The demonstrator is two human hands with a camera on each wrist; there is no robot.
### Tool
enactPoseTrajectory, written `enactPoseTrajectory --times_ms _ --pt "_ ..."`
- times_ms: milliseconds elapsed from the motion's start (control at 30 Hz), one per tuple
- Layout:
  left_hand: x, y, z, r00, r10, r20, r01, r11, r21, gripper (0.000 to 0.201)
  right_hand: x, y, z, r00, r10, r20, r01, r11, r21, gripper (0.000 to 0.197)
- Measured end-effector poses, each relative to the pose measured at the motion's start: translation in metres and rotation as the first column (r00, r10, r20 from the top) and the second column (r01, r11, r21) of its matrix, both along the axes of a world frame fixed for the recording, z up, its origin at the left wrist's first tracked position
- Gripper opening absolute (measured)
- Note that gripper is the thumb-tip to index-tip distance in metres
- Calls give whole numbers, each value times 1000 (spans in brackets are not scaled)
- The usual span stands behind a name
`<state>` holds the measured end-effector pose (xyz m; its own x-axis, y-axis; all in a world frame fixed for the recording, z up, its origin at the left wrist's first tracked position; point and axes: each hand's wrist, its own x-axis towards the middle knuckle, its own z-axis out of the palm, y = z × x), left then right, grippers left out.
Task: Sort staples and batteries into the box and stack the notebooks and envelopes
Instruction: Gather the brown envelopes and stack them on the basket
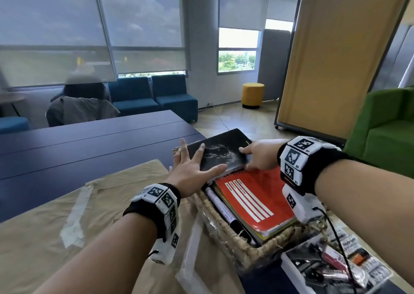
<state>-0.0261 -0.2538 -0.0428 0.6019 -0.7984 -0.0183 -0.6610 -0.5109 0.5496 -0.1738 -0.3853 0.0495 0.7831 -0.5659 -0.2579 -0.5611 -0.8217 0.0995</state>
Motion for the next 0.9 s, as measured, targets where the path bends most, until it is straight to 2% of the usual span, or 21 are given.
enactPoseTrajectory --times_ms 133,233,367,533,733,900 --pt "1 1 0 999 -22 -28 21 1000 -12 115 8 -2 1 994 -16 -104 13 1000 -25 69" --pt "2 -2 1 999 -19 -37 20 1000 18 119 9 -3 -3 993 -25 -113 25 1000 -4 76" --pt "4 -5 1 1000 -19 -16 19 999 36 111 3 -8 -4 994 -21 -110 21 1000 3 81" --pt "2 -3 -2 1000 -25 -14 26 1000 2 101 8 -8 -6 994 5 -110 -10 999 -50 71" --pt "2 -3 -3 999 -37 13 37 999 21 106 10 -20 -2 999 -32 15 29 992 125 45" --pt "4 -1 -6 999 -45 20 45 999 2 100 12 -24 -2 997 -57 57 47 988 149 43"
